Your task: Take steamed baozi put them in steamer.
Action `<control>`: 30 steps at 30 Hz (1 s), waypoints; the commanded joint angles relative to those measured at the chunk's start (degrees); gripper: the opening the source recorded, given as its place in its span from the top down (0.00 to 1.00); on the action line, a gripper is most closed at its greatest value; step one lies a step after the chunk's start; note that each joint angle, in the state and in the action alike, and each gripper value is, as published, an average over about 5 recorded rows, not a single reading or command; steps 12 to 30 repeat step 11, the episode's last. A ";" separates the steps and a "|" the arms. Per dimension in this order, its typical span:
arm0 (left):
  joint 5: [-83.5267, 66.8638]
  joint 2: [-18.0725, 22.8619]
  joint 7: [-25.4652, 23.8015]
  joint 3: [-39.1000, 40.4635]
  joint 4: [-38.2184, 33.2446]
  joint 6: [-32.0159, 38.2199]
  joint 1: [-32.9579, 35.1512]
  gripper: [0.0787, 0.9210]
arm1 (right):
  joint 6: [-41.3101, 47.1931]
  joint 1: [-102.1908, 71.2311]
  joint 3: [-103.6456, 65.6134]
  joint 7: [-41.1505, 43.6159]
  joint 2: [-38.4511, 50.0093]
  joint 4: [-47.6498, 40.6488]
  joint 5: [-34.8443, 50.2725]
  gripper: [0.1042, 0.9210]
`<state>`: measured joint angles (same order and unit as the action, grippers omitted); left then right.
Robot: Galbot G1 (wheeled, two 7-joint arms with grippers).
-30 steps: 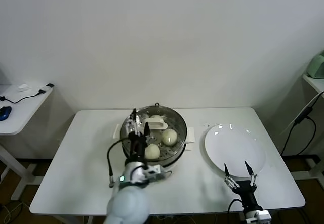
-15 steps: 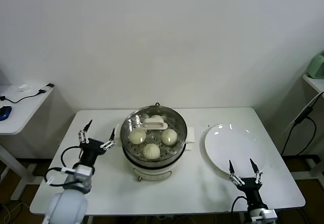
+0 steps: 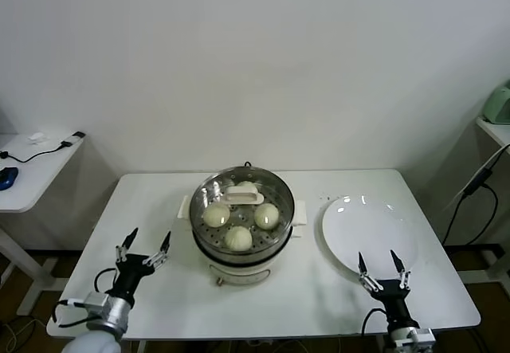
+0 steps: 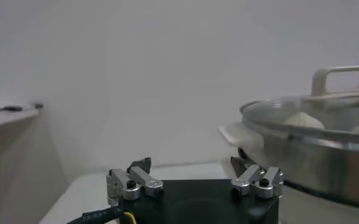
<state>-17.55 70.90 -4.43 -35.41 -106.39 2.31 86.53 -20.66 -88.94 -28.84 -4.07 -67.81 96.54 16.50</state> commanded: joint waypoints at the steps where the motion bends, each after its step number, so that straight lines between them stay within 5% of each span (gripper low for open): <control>1: -6.81 0.50 -0.94 -0.63 4.13 4.89 1.97 0.12 | 0.27 0.38 0.63 0.12 0.00 -0.07 0.74 0.12; 30: -3.96 1.12 0.98 -0.37 5.15 7.14 1.66 0.12 | 0.88 0.70 1.26 -0.01 0.05 0.05 0.82 0.12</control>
